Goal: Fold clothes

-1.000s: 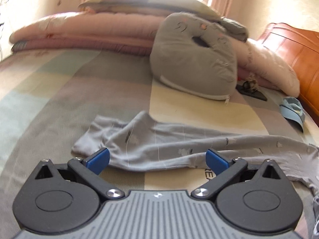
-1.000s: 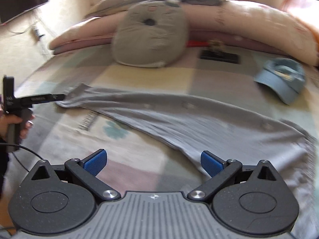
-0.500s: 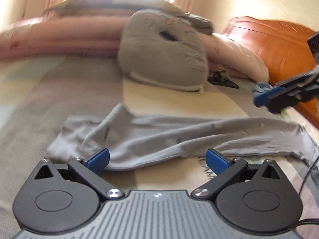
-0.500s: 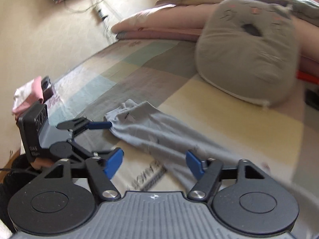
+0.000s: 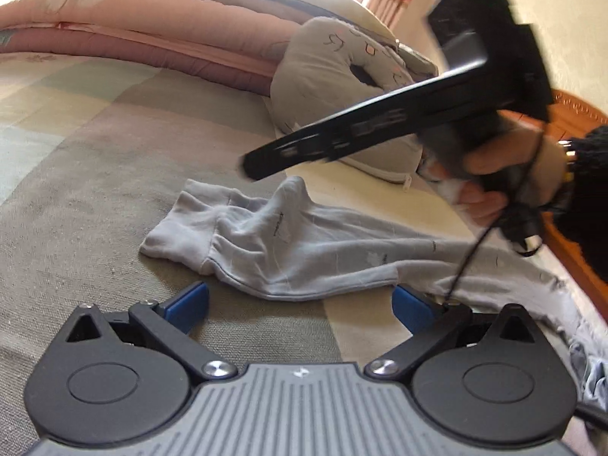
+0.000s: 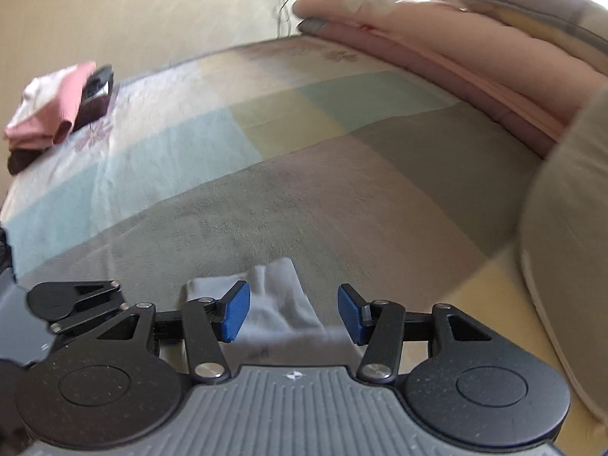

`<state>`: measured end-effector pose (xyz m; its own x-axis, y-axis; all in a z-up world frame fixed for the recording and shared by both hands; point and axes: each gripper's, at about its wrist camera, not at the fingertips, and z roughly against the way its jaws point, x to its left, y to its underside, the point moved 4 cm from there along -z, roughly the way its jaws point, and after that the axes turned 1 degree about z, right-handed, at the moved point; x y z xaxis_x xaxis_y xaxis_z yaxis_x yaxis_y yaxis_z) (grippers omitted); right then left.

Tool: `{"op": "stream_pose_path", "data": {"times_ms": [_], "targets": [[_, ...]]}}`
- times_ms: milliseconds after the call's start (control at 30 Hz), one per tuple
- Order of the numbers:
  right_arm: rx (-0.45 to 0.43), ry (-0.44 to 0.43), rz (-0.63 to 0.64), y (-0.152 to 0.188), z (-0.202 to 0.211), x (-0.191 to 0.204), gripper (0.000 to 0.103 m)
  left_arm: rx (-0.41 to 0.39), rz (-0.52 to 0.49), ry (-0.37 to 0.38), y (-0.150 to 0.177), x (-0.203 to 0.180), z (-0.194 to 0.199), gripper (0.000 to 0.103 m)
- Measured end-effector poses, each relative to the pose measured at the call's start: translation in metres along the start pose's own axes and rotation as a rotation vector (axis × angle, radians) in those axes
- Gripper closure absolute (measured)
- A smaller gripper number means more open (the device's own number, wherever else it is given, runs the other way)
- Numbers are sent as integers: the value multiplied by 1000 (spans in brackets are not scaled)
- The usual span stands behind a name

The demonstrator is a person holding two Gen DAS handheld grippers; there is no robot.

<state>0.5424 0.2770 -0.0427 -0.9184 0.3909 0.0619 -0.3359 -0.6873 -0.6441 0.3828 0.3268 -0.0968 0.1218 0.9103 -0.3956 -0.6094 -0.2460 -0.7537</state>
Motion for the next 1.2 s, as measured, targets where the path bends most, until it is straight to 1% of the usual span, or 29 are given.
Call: {"op": "stream_pose_path", "data": {"times_ms": [67,100,167,200,233,267,333,500,567,667,733,833,900,967,1067,1167,1200], "targets": [[29,1,24,-4,-17,0,46,-4,3,2,0,1,0,1],[56,13,42,-3,-25,0,48,-5,2,2,0,0,0,1],[112,17,52,2,-38,-2,63,-4,-6,-5,1,-1,0,1],[109,-5,50,5,-39,-2,74,-4,-10,-8,1,-2,0,1],[106,-21,52,7,-40,0,83,-4,-8,-7,1,-2,0,1],[99,-12,69,7,-39,2,83,-5,-5,-6,1,-1,0,1],[86,9,85,4,-38,3,93,-14,16,3,0,1,1,1],[13,50,53,-23,-41,-5,94,-44,81,7,-3,12,6,1],[-2,78,66,-34,-45,-7,94,-54,103,2,-3,16,8,1],[17,105,69,-42,-54,-11,93,-63,124,-5,-3,20,10,1],[21,122,67,-45,-56,-11,89,-66,124,-9,-3,20,11,1],[2,93,79,-44,-45,-2,86,-67,116,-5,-3,18,13,1],[12,49,113,-40,-37,8,83,-65,106,-3,-3,16,13,1],[48,-29,144,-31,-31,19,82,-66,97,5,-4,13,13,1],[111,-79,215,-12,-33,34,77,-63,83,13,-3,9,14,1],[162,23,282,2,-48,37,77,-59,70,12,-2,6,14,1],[145,19,265,2,-48,36,83,-59,67,9,-1,6,15,1]]}}
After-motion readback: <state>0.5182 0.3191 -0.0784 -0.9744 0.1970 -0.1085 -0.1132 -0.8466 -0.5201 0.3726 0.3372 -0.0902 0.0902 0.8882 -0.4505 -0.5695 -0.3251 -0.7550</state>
